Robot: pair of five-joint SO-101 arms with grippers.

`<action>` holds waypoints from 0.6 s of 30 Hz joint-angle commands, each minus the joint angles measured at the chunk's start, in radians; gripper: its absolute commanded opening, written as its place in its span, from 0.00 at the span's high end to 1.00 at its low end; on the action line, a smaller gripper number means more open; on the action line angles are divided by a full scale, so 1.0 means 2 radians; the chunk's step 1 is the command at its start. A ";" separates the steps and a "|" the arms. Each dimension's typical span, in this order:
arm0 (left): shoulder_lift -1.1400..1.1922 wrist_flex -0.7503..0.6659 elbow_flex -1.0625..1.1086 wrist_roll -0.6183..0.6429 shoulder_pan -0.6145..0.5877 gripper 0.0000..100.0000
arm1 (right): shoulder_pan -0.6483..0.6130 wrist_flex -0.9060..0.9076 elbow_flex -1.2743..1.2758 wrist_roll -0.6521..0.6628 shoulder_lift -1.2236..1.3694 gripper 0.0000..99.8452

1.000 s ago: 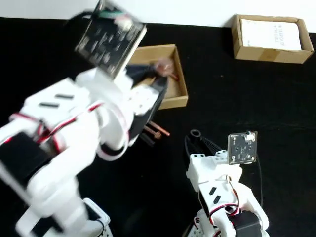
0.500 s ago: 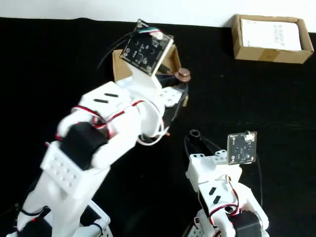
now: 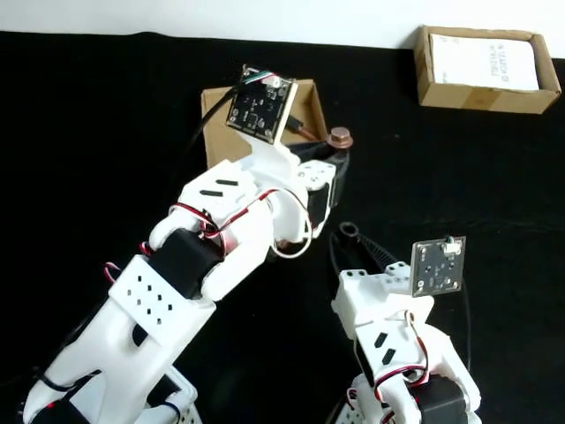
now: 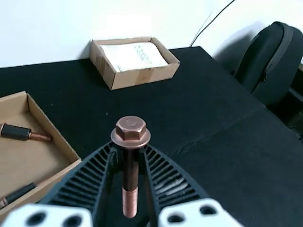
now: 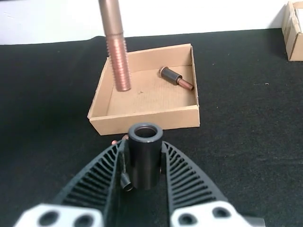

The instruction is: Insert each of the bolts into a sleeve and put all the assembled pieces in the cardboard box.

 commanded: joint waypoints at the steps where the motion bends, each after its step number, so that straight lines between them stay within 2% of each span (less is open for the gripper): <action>1: -0.017 -0.018 -0.004 0.002 0.031 0.99 | 0.000 -0.012 -0.002 0.005 -0.005 0.99; 14: -0.019 -0.018 0.033 0.005 0.046 0.99 | 0.000 -0.011 -0.003 0.005 -0.005 0.99; 18: -0.020 -0.018 0.056 0.005 0.066 0.99 | 0.001 -0.010 0.000 0.004 -0.005 0.99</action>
